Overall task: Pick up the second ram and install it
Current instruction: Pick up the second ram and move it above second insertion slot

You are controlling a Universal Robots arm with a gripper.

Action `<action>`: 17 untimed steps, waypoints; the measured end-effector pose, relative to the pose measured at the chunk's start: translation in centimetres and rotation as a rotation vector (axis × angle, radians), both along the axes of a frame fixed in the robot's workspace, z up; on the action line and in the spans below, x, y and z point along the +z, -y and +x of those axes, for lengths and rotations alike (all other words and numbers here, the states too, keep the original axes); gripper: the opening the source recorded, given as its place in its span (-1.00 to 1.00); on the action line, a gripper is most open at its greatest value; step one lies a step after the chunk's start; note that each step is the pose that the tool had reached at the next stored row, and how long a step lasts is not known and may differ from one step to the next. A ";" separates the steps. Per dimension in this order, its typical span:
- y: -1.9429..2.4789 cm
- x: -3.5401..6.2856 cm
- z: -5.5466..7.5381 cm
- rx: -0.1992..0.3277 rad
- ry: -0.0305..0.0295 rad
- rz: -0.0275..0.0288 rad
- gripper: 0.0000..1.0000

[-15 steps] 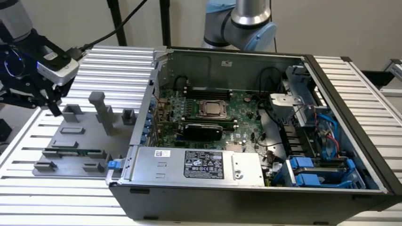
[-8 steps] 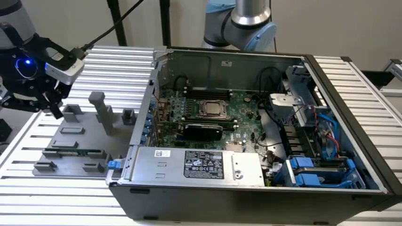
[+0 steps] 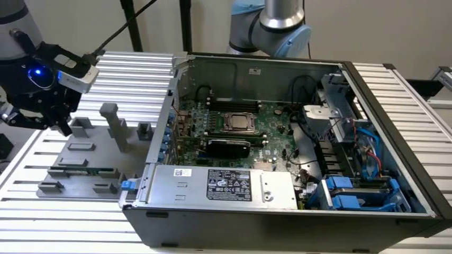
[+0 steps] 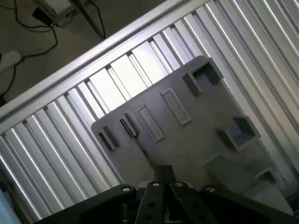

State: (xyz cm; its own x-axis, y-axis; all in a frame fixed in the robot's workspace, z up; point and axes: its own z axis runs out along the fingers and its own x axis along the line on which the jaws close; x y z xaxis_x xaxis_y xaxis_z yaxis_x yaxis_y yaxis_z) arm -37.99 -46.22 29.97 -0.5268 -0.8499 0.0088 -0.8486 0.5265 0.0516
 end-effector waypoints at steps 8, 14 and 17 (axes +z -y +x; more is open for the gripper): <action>0.00 -0.68 0.0 0.147 0.0001 0.0000 -1.00; 0.00 -1.18 0.0 0.255 0.0001 0.0001 -1.00; 0.00 -1.42 0.0 0.309 0.0000 0.0000 -1.00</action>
State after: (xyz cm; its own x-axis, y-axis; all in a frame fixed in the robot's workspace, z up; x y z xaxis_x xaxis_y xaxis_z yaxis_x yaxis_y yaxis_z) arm -37.98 -46.22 28.56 -0.2433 -0.9699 0.0088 -0.9686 0.2434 0.0516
